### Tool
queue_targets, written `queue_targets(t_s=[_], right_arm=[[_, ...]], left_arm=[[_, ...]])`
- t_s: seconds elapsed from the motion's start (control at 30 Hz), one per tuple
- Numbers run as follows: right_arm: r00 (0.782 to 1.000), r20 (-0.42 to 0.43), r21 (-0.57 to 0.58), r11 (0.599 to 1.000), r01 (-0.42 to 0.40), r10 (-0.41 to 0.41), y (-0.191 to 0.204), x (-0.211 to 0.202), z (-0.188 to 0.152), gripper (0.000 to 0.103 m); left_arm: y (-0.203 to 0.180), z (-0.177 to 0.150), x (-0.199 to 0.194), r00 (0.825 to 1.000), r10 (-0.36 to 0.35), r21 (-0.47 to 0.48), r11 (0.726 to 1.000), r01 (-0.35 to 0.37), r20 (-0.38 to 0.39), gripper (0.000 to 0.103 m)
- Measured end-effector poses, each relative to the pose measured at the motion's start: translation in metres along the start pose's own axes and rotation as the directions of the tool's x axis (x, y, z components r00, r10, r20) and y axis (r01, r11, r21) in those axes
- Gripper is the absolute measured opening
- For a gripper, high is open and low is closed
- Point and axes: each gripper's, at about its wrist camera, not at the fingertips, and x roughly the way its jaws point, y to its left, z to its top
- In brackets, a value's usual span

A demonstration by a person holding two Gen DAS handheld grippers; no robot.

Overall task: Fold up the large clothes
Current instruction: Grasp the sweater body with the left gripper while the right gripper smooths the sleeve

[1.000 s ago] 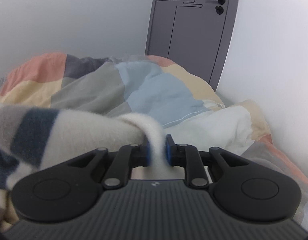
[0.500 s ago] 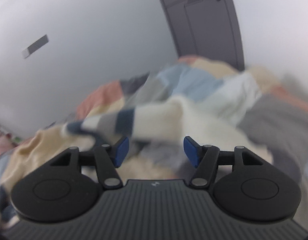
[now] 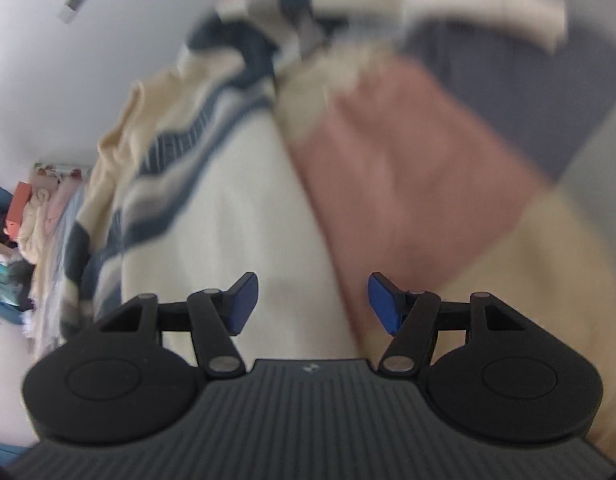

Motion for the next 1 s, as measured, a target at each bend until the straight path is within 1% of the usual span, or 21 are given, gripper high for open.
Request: queue_targets(t_s=[0.07,0.1,0.13,0.17,0.2,0.27,0.3,0.33,0.37,0.43,0.5,0.63,0.7,0.77,0.9,1.0], right_arm=[[1.0,-0.007,0.015,1.0,-0.019,0.019,-0.001,0.004,0.0,0.064],[0.999,-0.013,0.011,0.999,-0.045,0.045,0.0,0.004,-0.001,0.062],[0.997,-0.022,0.005,0.997,-0.078,0.078,0.002,0.002,-0.002,0.052],[0.995,-0.033,-0.007,0.995,-0.099,0.099,0.003,0.0,-0.004,0.049],[0.994,-0.034,-0.031,0.994,-0.103,0.102,0.007,-0.002,-0.005,0.047],[0.992,-0.026,-0.073,0.99,-0.122,0.12,0.013,-0.007,-0.007,0.039],[0.991,-0.022,-0.083,0.988,-0.131,0.13,0.013,-0.01,-0.006,0.034],[0.99,-0.017,-0.089,0.986,-0.139,0.138,0.013,-0.013,-0.006,0.031],[0.988,-0.009,-0.094,0.983,-0.155,0.154,0.014,-0.016,-0.006,0.031],[0.978,0.0,-0.102,0.972,-0.21,0.211,0.014,-0.022,-0.004,0.031],[0.969,0.001,-0.108,0.963,-0.247,0.249,0.018,-0.023,-0.002,0.032],[0.961,-0.007,-0.148,0.95,-0.275,0.277,0.027,-0.023,-0.003,0.032],[0.956,-0.024,-0.168,0.942,-0.292,0.292,0.035,-0.018,-0.001,0.032],[0.947,-0.042,-0.185,0.929,-0.32,0.318,0.047,-0.013,0.004,0.033],[0.932,-0.071,-0.236,0.902,-0.361,0.354,0.071,0.001,0.012,0.033],[0.925,-0.095,-0.248,0.891,-0.38,0.369,0.083,0.018,0.015,0.033]], left_arm=[[0.002,-0.003,-0.002,0.999,-0.03,-0.035,0.999,0.029,-0.014,0.057],[0.002,-0.005,-0.004,0.999,-0.046,-0.052,0.998,0.045,-0.017,0.056],[0.001,-0.008,-0.005,0.998,-0.061,-0.06,0.996,0.06,-0.021,0.056],[0.001,-0.009,-0.005,0.997,-0.064,-0.064,0.996,0.062,-0.03,0.055],[0.0,-0.011,-0.005,0.998,-0.055,-0.064,0.997,0.052,-0.04,0.054],[-0.003,-0.013,-0.004,0.998,-0.026,-0.057,0.998,0.023,-0.058,0.051],[-0.003,-0.012,-0.003,0.998,-0.027,-0.059,0.998,0.023,-0.065,0.046],[-0.003,-0.012,-0.003,0.997,-0.027,-0.058,0.998,0.023,-0.066,0.041],[-0.005,-0.012,-0.003,0.997,-0.029,-0.051,0.998,0.026,-0.065,0.038],[-0.005,-0.012,-0.004,0.998,-0.034,-0.033,0.999,0.032,-0.058,0.019],[-0.009,-0.01,-0.008,0.999,-0.029,-0.003,1.0,0.029,-0.03,0.01],[-0.01,0.0,-0.023,0.998,-0.031,0.019,0.999,0.03,0.057,0.008],[-0.006,0.011,-0.027,0.995,-0.028,0.005,1.0,0.028,0.096,0.008],[-0.002,0.025,-0.026,0.992,-0.022,-0.014,1.0,0.024,0.122,0.008],[0.0,0.06,-0.011,0.992,-0.005,-0.007,1.0,0.006,0.125,0.008],[0.007,0.08,0.007,0.994,0.001,-0.033,0.999,0.003,0.113,0.008]])
